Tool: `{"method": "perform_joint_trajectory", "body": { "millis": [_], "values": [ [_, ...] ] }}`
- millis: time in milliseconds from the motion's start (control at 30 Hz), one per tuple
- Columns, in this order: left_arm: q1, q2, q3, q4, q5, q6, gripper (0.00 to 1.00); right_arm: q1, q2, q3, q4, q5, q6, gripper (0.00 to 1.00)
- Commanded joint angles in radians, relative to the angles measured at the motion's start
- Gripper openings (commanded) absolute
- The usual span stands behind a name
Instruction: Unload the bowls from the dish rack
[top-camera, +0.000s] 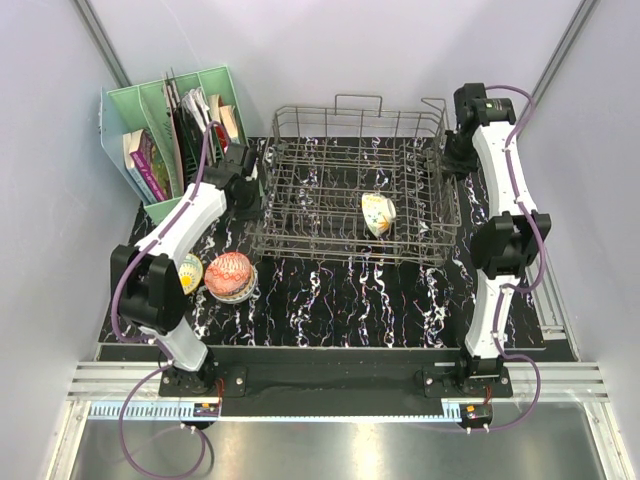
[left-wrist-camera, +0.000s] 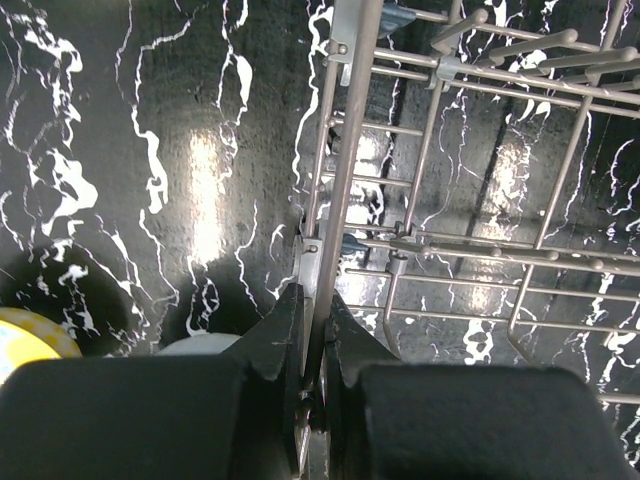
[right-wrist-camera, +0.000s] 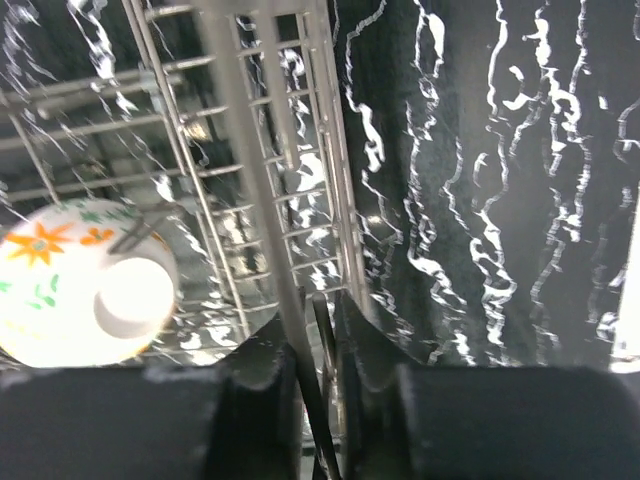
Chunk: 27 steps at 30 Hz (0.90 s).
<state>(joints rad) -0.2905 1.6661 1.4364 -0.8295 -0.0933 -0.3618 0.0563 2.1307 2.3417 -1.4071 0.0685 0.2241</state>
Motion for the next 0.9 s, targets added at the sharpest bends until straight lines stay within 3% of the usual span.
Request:
{"method": "perform_joint_trajectory", "body": {
  "millis": [0,33,100,167,200,233,433,500,567,667,767,867],
  "values": [
    [0.002,-0.069,-0.014,-0.026,-0.054,-0.132,0.0,-0.027,0.034,0.076,0.119,-0.105,0.264,0.38],
    [0.002,-0.071,-0.017,-0.025,-0.049,-0.132,0.0,-0.027,0.029,0.074,0.119,-0.098,0.264,0.53],
    [0.002,-0.075,-0.03,-0.025,-0.031,-0.134,0.0,-0.029,0.031,0.079,0.119,-0.092,0.256,0.55],
    [-0.001,-0.088,-0.043,-0.025,-0.036,-0.137,0.04,-0.03,0.025,0.094,0.119,-0.084,0.248,0.67],
    [-0.004,-0.089,-0.045,-0.023,-0.043,-0.14,0.17,-0.03,0.023,0.102,0.115,-0.078,0.25,0.79],
    [-0.004,-0.094,-0.048,-0.023,-0.051,-0.14,0.26,-0.03,0.012,0.106,0.114,-0.046,0.25,0.8],
    [-0.001,-0.138,-0.044,-0.017,-0.135,-0.146,0.6,-0.032,-0.141,0.09,0.12,0.184,0.235,0.79],
    [-0.001,-0.164,-0.047,0.003,-0.152,-0.15,0.6,-0.03,-0.192,0.094,0.146,0.17,0.202,0.75],
    [-0.001,-0.192,-0.056,0.036,-0.163,-0.149,0.61,-0.015,-0.267,0.071,0.21,0.058,0.222,0.69],
    [0.001,-0.207,-0.048,0.055,-0.192,-0.163,0.63,0.104,-0.339,0.039,0.278,-0.025,0.239,0.66],
    [0.001,-0.203,-0.033,0.056,-0.197,-0.169,0.63,0.192,-0.276,0.09,0.199,-0.145,0.29,0.66],
    [-0.001,-0.204,-0.033,0.056,-0.175,-0.172,0.63,0.29,-0.203,0.104,0.119,-0.139,0.271,0.68]
  ]
}}
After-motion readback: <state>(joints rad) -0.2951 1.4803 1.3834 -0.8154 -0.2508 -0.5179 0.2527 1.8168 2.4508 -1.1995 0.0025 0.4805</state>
